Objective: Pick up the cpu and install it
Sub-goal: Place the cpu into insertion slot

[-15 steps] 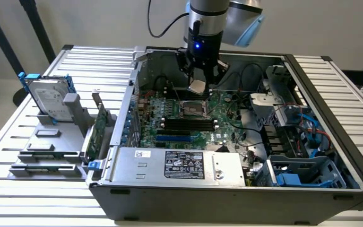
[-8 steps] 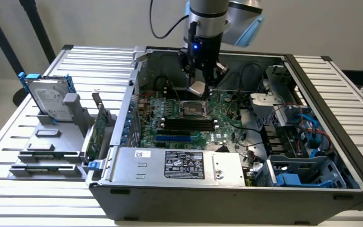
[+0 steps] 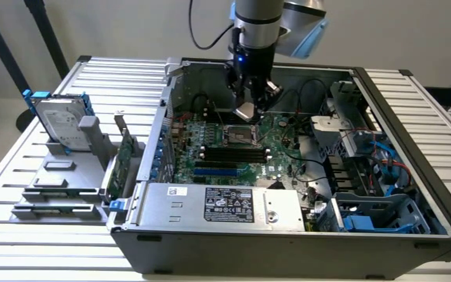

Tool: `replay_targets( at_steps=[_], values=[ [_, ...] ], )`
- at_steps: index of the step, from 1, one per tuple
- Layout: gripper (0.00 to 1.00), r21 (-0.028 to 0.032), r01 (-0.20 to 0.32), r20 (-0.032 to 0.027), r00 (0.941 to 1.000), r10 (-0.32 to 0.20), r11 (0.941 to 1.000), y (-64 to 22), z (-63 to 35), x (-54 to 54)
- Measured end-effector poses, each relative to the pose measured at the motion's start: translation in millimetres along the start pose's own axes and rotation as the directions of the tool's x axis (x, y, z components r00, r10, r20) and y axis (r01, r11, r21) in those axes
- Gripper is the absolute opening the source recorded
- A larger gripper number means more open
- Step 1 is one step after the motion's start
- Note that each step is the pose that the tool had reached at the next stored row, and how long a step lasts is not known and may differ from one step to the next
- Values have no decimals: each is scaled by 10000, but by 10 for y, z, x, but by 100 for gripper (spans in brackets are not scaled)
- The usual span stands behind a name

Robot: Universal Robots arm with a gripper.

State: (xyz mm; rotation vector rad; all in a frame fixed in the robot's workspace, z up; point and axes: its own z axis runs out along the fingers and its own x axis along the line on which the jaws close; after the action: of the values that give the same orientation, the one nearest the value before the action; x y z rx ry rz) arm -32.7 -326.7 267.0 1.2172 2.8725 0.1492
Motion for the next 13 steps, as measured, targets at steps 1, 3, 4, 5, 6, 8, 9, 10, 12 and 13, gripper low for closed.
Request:
replay_targets(
  at_steps=[1, 3, 4, 5, 6, 8, 9, 10, 12, 13],
  values=[
    [55, -2, -180, 16, 9998, 180, 9998, 0, 4, 0],
    [55, -5, -538, 44, 9985, 538, 9986, -1, 10, 0],
    [55, -6, -721, 58, 9974, 721, 9974, -1, 13, 0],
    [55, -5, -895, 70, 9960, 895, 9960, -2, 15, 0],
    [55, -2, -1072, 80, 9942, 1072, 9942, -2, 17, -1],
    [55, 3, -1404, 98, 9900, 1404, 9901, -2, 22, 0],
    [55, 5, -1569, 107, 9876, 1569, 9876, -2, 24, 0],
    [55, 8, -1735, 117, 9848, 1735, 9848, -3, 25, 0],
    [55, 12, -2072, 136, 9782, 2072, 9783, -3, 30, -1],
    [55, 14, -2236, 146, 9746, 2236, 9747, -3, 32, -1]
  ],
)
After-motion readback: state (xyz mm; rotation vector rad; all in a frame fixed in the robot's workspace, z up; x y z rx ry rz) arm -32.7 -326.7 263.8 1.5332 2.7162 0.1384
